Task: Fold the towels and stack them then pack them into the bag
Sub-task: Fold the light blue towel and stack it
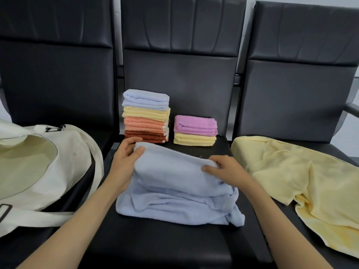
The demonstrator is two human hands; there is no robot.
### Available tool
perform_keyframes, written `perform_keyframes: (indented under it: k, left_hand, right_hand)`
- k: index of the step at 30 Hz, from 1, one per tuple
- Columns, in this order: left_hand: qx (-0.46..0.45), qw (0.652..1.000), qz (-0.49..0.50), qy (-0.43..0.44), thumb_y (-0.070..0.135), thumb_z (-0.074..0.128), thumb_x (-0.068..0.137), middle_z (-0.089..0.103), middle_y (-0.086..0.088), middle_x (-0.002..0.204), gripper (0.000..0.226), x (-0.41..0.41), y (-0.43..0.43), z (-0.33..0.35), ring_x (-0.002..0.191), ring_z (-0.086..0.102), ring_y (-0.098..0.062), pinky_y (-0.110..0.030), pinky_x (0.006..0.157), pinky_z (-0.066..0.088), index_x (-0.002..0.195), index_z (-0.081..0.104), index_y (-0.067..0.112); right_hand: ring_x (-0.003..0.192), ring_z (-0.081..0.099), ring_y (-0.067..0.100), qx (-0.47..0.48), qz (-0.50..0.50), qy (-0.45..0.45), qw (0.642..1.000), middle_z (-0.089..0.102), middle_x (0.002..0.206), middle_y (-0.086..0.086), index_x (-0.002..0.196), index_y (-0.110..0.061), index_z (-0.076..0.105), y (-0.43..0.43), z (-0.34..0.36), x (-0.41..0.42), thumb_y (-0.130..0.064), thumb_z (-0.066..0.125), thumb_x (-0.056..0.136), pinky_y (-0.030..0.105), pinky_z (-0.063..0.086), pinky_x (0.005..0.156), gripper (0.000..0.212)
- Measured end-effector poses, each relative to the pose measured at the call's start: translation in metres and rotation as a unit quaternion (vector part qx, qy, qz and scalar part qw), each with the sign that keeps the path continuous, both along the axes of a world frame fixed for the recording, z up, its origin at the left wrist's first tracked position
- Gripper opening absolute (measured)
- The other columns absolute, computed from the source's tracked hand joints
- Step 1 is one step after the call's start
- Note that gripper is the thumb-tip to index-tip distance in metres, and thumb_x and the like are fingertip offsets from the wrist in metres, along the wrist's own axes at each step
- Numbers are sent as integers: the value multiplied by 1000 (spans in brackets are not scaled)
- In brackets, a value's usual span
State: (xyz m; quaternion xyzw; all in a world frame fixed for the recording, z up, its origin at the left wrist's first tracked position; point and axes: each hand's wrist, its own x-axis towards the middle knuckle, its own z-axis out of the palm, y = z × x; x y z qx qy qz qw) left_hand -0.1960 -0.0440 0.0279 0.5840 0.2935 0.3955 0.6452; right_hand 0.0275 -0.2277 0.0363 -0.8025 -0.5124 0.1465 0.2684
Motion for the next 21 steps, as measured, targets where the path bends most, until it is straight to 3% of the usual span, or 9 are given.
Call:
perform_keyframes:
  k: [3, 6, 8, 10, 11, 13, 15, 19, 21]
  left_hand:
    - [168, 963, 72, 200, 9, 52, 96, 57, 6, 104, 23, 0, 13, -18, 96, 54, -16, -27, 75, 43, 116, 52, 22]
    - [202, 887, 16, 416, 8, 47, 97, 55, -6, 111, 22, 0, 23, -47, 91, 50, -19, -29, 68, 37, 118, 52, 12]
    - [235, 824, -39, 514, 10, 44, 98, 55, -9, 112, 19, -1, 26, -61, 89, 52, -20, -30, 70, 40, 116, 51, 12]
    - [243, 799, -73, 544, 12, 42, 99, 53, -6, 103, 16, -2, 28, -65, 85, 52, -20, -30, 70, 41, 112, 52, 12]
    - [240, 796, -84, 549, 14, 42, 98, 53, -4, 99, 14, -2, 29, -64, 83, 52, -19, -30, 70, 42, 108, 53, 13]
    - [226, 788, -112, 561, 16, 44, 97, 54, -1, 94, 12, -2, 31, -59, 82, 53, -17, -27, 69, 42, 103, 54, 15]
    - [220, 794, -118, 555, 18, 46, 95, 55, -1, 94, 10, -4, 31, -54, 83, 54, -16, -26, 68, 42, 100, 55, 16]
    - [144, 892, -24, 428, 20, 47, 96, 55, -3, 90, 11, 1, 38, -43, 77, 50, -14, -26, 60, 37, 99, 53, 11]
    - [105, 907, 3, 407, 19, 45, 96, 53, -4, 92, 12, 7, 46, -41, 77, 48, -14, -27, 60, 35, 100, 51, 9]
  right_hand:
    - [60, 39, 13, -4, -45, -46, 998, 43, 62, -4, 68, -12, 44, 1, -11, 10, -35, 60, 90, 29, 34, 56, 35]
    - [60, 39, 11, -113, -29, -39, 992, 41, 66, -3, 64, -15, 36, 5, -33, 9, -38, 59, 91, 24, 28, 53, 43]
    - [75, 51, 16, -168, -9, -24, 985, 50, 75, -6, 69, -18, 46, 5, -44, 9, -40, 57, 91, 21, 32, 58, 33]
    - [100, 56, 22, -228, 2, -21, 973, 57, 98, -5, 92, -19, 60, 5, -43, 9, -44, 54, 91, 24, 38, 72, 25]
    - [101, 56, 21, -267, 9, -21, 963, 56, 100, -5, 94, -21, 60, 4, -43, 11, -45, 52, 90, 26, 38, 73, 26]
    - [77, 51, 12, -329, 25, -22, 944, 47, 81, -10, 72, -26, 46, 1, -41, 16, -46, 55, 86, 23, 34, 63, 26]
    - [70, 42, 4, -340, 21, -4, 940, 39, 78, -17, 71, -32, 42, -3, -36, 23, -44, 63, 81, 20, 32, 60, 26]
    - [61, 39, 10, -157, -38, 85, 983, 41, 65, -8, 62, -20, 45, -14, -17, 45, -34, 75, 78, 26, 28, 58, 36]
    - [59, 39, 11, -76, -82, 125, 986, 41, 61, -6, 61, -16, 44, -18, -13, 51, -32, 74, 80, 26, 29, 57, 39]
